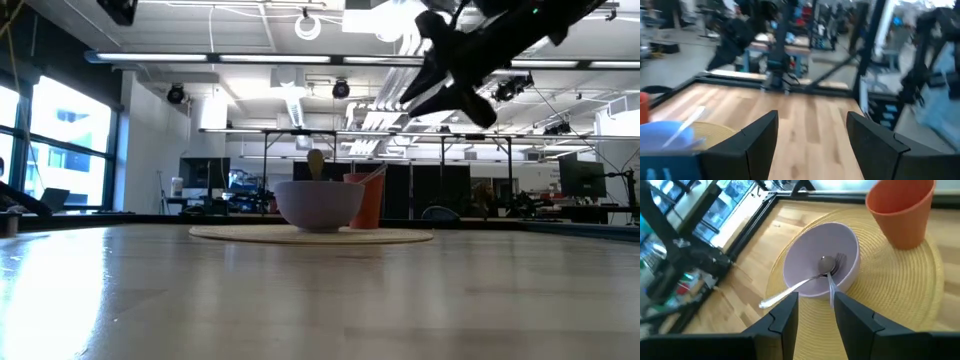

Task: Pick & Place Utensil
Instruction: Put the orange straw into the orange cup

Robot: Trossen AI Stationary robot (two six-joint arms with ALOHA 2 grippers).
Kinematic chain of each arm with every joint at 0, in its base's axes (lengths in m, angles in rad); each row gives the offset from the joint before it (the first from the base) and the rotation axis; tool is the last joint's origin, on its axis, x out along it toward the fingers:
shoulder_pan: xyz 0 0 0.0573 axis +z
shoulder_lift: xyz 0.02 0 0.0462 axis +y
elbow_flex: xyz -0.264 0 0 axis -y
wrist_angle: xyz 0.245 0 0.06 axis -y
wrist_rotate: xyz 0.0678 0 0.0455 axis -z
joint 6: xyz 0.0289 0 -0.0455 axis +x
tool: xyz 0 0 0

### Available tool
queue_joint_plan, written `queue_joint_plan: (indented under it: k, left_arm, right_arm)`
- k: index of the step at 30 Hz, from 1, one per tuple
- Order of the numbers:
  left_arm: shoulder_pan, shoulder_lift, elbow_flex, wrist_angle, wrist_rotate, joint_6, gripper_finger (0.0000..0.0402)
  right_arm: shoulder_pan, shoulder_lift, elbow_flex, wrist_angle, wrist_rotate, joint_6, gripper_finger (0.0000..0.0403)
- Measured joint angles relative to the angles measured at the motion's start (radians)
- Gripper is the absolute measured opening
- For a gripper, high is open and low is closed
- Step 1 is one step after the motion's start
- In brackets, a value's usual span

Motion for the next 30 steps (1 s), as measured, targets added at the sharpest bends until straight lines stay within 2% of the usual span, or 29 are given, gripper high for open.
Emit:
queue_joint_plan:
  k: [2, 5, 8, 11, 16, 20, 26, 30]
  left_arm:
    - [-0.025, 0.066, 0.053, -0.053, 0.028, 0.001, 0.0232]
    - [-0.066, 0.172, 0.159, -0.223, 0.112, 0.001, 0.0232]
    - [-0.114, 0.296, 0.272, -0.406, 0.124, -0.032, 0.0232]
    - [-0.150, 0.418, 0.368, -0.598, 0.136, -0.171, 0.0232]
    - [-0.190, 0.596, 0.457, -0.822, 0.275, -0.485, 0.0232]
    - [-0.204, 0.702, 0.462, -0.834, 0.355, -0.604, 0.0232]
    - [-0.192, 0.811, 0.463, -0.815, 0.514, -0.634, 0.0232]
    - [-0.187, 0.842, 0.463, -0.801, 0.570, -0.648, 0.0232]
  right_arm:
    - [0.079, -0.028, -0.004, -0.015, 0.076, -0.034, 0.0119]
    - [0.217, -0.052, -0.024, -0.011, 0.175, -0.056, 0.0119]
    - [0.353, -0.054, -0.036, -0.022, 0.267, -0.060, 0.0119]
    - [0.473, -0.054, -0.043, -0.021, 0.357, -0.029, 0.0119]
    - [0.598, -0.054, -0.045, -0.016, 0.479, -0.020, 0.0119]
    - [0.638, -0.054, -0.045, -0.012, 0.539, -0.024, 0.0119]
    - [0.638, -0.054, -0.045, -0.012, 0.551, -0.024, 0.0119]
    - [0.638, -0.054, -0.045, -0.012, 0.551, -0.024, 0.0119]
